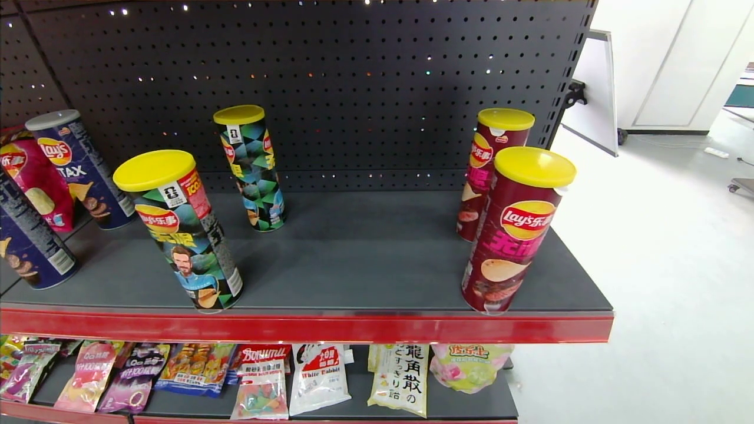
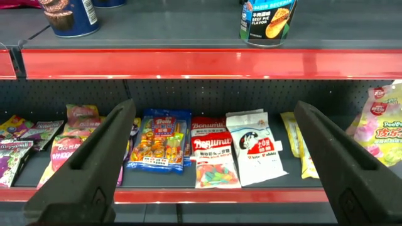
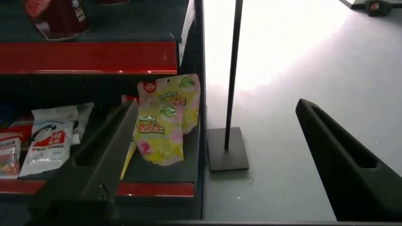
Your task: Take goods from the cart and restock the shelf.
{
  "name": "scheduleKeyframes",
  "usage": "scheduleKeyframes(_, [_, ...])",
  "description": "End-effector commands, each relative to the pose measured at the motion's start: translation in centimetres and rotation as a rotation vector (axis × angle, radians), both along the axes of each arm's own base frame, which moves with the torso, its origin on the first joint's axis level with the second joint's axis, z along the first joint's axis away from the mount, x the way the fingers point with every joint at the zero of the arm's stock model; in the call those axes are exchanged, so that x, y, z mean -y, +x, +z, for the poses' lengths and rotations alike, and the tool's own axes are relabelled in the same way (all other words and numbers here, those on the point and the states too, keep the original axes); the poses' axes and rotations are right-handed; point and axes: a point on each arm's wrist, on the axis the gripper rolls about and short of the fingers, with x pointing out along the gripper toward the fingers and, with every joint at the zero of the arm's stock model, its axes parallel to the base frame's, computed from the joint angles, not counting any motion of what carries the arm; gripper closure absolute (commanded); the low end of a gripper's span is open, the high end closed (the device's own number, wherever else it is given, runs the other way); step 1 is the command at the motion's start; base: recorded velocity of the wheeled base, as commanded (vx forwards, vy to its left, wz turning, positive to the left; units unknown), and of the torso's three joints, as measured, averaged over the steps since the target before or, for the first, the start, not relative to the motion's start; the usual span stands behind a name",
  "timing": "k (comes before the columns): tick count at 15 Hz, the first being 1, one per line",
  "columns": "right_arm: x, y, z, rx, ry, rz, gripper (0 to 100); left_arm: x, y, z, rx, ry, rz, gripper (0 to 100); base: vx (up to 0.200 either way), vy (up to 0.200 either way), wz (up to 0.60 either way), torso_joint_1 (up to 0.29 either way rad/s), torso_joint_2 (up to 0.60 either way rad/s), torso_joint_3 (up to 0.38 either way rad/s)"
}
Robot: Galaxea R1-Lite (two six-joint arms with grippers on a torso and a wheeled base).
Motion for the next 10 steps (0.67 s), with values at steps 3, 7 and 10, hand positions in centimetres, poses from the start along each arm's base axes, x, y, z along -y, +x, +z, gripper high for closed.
scheduleKeyframes(3, [0.00,0.01,0.00,-0.001,0.001,0.002,0,0.00,-0.01,0.02,0.001,0.001,-0.001,0,0.000,0.067,0.00,-0.001,0.00,-0.001])
scheduleKeyframes(7, [0.00,0.01,0.00,-0.001,0.001,0.004,0,0.00,-0.01,0.02,0.001,0.001,-0.001,0,0.000,0.200,0.00,0.003,0.00,0.004])
scheduleKeyframes(10, [-0.01,0.01,0.00,-0.001,0.001,0.005,0,0.00,-0.01,0.02,0.001,0.001,-0.001,0,0.000,0.200,0.00,-0.002,0.00,0.004])
